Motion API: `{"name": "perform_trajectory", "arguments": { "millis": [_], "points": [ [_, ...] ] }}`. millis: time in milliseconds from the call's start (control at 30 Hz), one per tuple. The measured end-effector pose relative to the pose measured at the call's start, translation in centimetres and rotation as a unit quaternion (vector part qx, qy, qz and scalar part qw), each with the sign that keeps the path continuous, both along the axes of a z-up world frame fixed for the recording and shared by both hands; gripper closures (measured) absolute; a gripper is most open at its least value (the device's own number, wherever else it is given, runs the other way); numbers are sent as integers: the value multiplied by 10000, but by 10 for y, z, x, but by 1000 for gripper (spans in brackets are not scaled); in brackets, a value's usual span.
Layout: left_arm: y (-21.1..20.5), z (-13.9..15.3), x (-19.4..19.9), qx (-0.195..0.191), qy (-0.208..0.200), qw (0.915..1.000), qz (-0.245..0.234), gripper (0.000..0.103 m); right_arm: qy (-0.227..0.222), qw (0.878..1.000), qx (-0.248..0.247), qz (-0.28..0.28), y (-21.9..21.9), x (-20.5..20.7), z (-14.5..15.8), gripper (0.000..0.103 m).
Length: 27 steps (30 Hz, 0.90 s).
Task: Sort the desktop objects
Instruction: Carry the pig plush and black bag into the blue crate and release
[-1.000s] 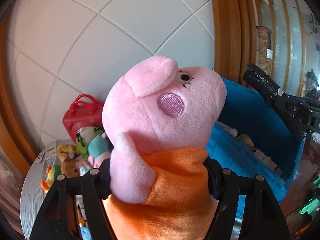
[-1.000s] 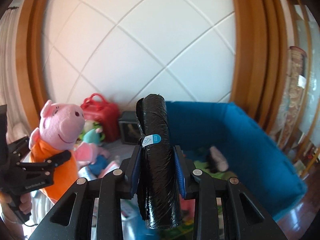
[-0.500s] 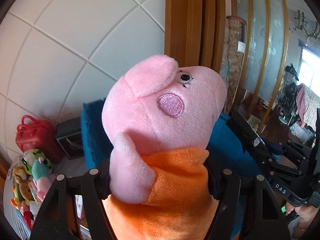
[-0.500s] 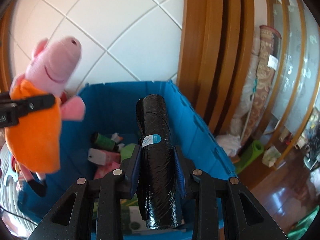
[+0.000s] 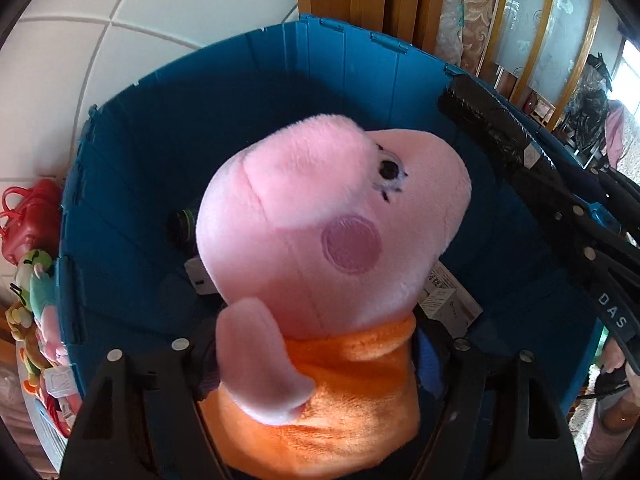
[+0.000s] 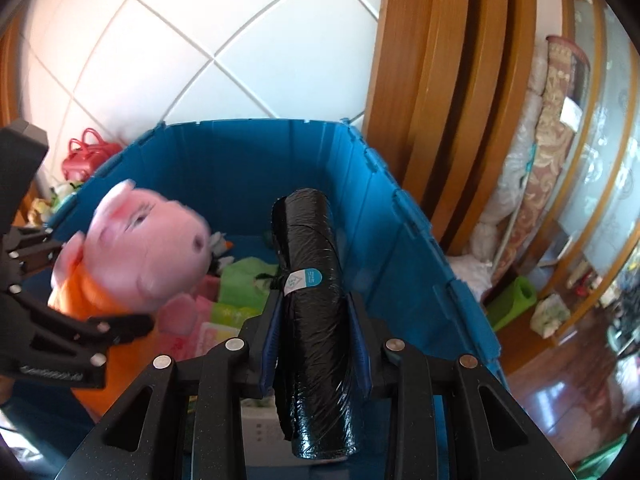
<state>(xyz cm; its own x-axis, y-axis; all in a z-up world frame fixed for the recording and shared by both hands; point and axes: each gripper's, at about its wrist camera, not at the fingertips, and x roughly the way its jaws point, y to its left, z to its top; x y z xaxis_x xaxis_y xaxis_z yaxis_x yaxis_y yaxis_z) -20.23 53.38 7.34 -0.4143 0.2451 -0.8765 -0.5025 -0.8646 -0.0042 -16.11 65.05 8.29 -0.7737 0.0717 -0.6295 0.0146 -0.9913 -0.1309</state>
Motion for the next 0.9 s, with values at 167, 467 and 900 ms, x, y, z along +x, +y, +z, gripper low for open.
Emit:
{"name": "perform_trajectory", "arguments": {
  "millis": [167, 467, 900],
  "points": [
    [-17, -11, 7, -147, -317, 9994, 87, 27, 14, 10000, -71, 47, 5, -9, -4, 72],
    [-15, -13, 7, -261, -324, 9991, 117, 27, -116, 9999, -10, -4, 8, -14, -7, 71],
    [-19, 29, 28, -142, 1162, 9930, 136, 18, -56, 9985, -538, 56, 18, -8, 1, 4]
  ]
}}
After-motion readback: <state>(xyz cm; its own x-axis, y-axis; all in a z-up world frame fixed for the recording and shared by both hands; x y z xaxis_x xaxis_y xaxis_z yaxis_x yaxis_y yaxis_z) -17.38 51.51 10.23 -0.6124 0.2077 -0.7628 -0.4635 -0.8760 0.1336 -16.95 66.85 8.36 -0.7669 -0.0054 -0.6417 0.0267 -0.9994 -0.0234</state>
